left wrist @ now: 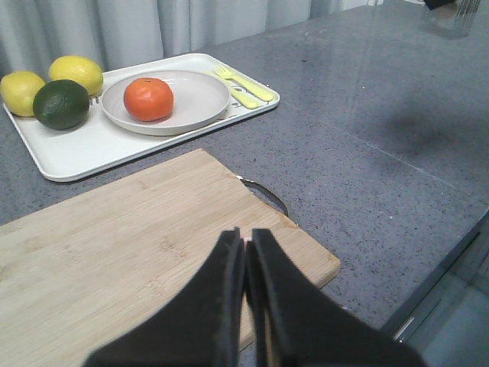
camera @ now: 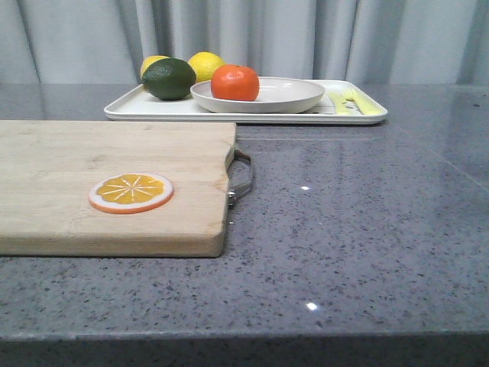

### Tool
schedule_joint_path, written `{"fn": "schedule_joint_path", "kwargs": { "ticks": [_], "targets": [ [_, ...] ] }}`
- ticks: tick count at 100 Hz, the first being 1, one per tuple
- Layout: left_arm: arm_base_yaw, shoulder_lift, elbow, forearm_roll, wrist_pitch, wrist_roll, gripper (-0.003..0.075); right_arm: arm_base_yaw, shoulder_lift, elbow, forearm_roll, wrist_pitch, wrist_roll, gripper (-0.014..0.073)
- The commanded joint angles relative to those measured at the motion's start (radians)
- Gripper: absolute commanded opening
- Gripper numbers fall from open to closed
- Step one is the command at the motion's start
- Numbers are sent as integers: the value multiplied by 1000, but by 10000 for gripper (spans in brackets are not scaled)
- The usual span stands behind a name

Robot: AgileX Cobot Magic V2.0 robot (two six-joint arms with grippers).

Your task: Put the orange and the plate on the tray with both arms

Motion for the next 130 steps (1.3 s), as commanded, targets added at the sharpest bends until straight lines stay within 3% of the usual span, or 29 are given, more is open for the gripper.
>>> {"fn": "schedule_joint_path", "kwargs": {
  "ticks": [1,32,56,130],
  "targets": [
    [0,-25,-4,-7,-62,-8,-20,-2,-98,76,11,-118,-11,-75],
    [0,-185,77,-13,-59,-8,-20,-2,-404,370,11,-223,-11,-75],
    [0,-223,122,-31,-33,-8,-20,-2,-586,460,11,-267,-10,-75],
    [0,-223,136,-31,-13,-8,-20,-2,-618,467,11,-260,-10,-75]
  ]
}}
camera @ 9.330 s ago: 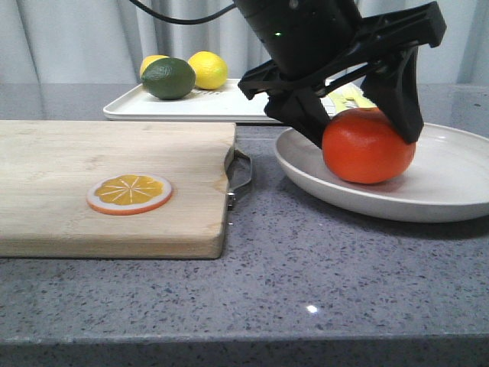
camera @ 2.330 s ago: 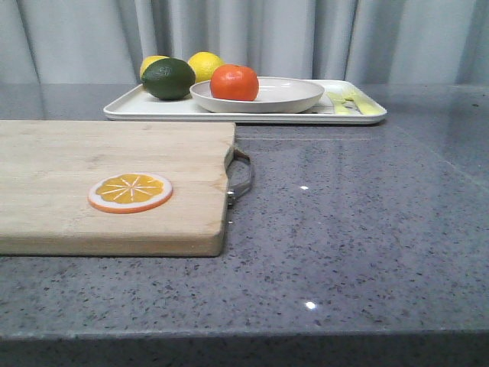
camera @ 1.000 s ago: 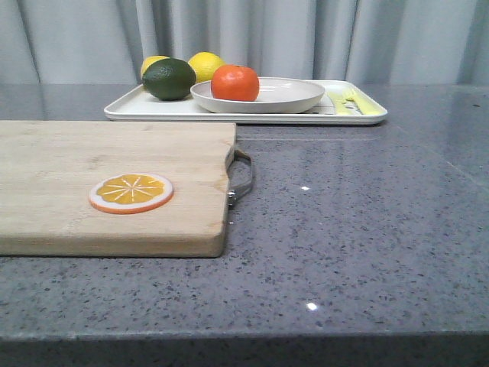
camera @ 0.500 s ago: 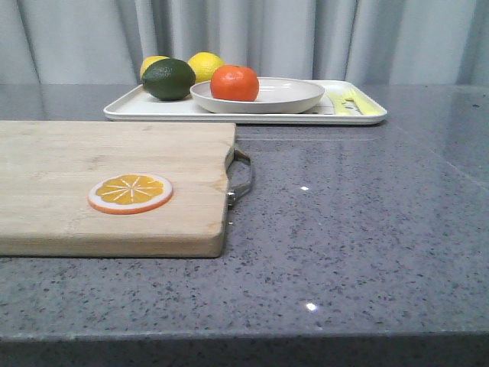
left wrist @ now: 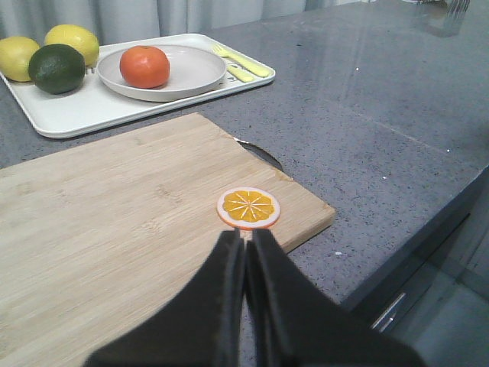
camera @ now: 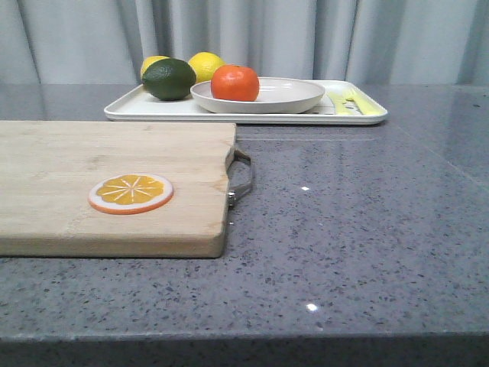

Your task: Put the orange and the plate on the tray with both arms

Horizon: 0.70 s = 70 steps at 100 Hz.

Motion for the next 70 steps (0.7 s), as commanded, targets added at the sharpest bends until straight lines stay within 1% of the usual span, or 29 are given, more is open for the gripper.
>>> {"fn": "schedule_joint_path", "kwargs": {
  "ticks": [1,35,42,46,60,65,70],
  "targets": [
    [0,12,-23,-4,-72,-8,-20,-2,7,-23,11,-75,-9,-75],
    [2,12,-23,-3,-72,-8,-20,-2,7,-23,11,-75,-9,-75],
    [9,12,-23,47,-79,-8,-20,-2,7,-23,11,-75,-9,-75],
    [23,12,-23,70,-88,-8,-20,-2,7,-23,11,-75,-9,-75],
    [109,12,-19,48,-137,-8,-20,-2,7,-23,11,-75,-9,-75],
    [147,12,-6,38,-175,-7,-20,-2,7,-23,11,-75,-9,-75],
    [187,12,14,30,-246,-5,-20,-2,7,-23,11,-75,-9,-75]
  ]
}}
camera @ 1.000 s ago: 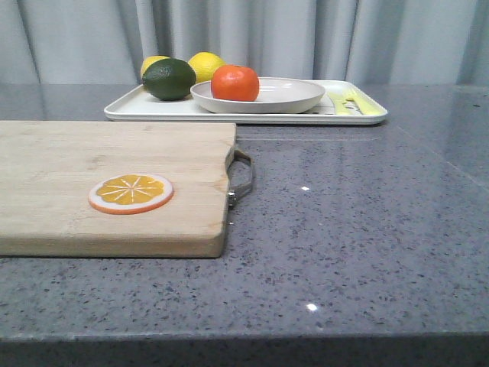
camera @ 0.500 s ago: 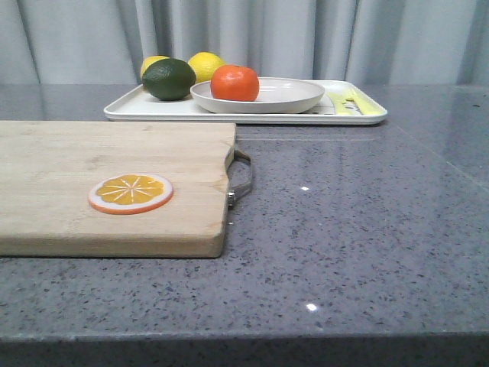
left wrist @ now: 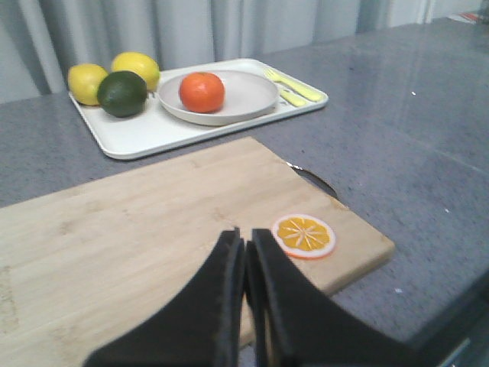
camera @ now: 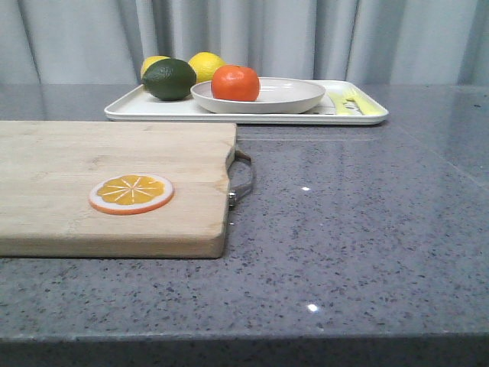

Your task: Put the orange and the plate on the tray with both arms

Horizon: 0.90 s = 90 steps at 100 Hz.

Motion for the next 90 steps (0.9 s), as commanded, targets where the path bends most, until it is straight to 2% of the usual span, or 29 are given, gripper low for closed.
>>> {"fn": "schedule_joint_path", "kwargs": {
  "ticks": [1,21,33,47,90],
  "targets": [
    [61,12,2,-14,-173,-2,-20,-2,7,-23,11,-75,-9,-75],
    [237,12,127,-90,-495,111,-20,-2,7,-23,11,-75,-9,-75],
    [339,-14,201,-127,-618,160,-20,-2,7,-23,11,-75,-9,-75],
    [432,-56,268,-145,-631,160,-20,-2,7,-23,11,-75,-9,-75],
    [609,-132,482,-182,-670,121,-20,-2,7,-23,11,-77,-9,-75]
  ]
}}
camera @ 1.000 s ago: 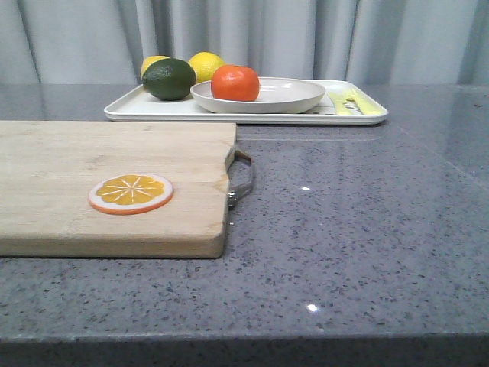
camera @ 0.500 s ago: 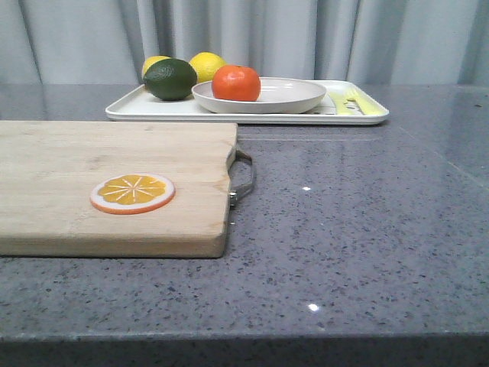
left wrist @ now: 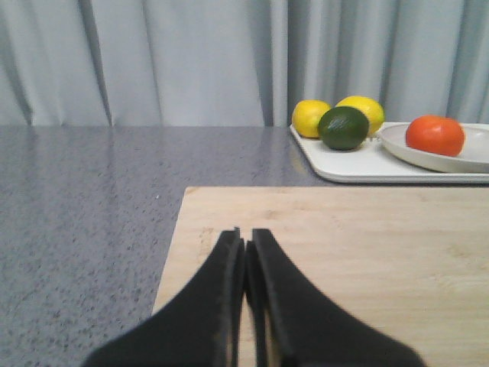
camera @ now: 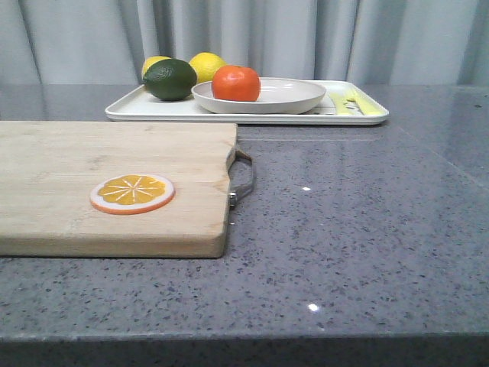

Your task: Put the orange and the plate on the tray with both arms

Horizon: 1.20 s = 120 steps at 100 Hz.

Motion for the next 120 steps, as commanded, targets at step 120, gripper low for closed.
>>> {"fn": "schedule_joint_path", "kwargs": {
  "ticks": [120],
  "targets": [
    [60,-33,15,-13,-63,-21,-20,-2,7,-23,11,-77,-9,-75]
  ]
}}
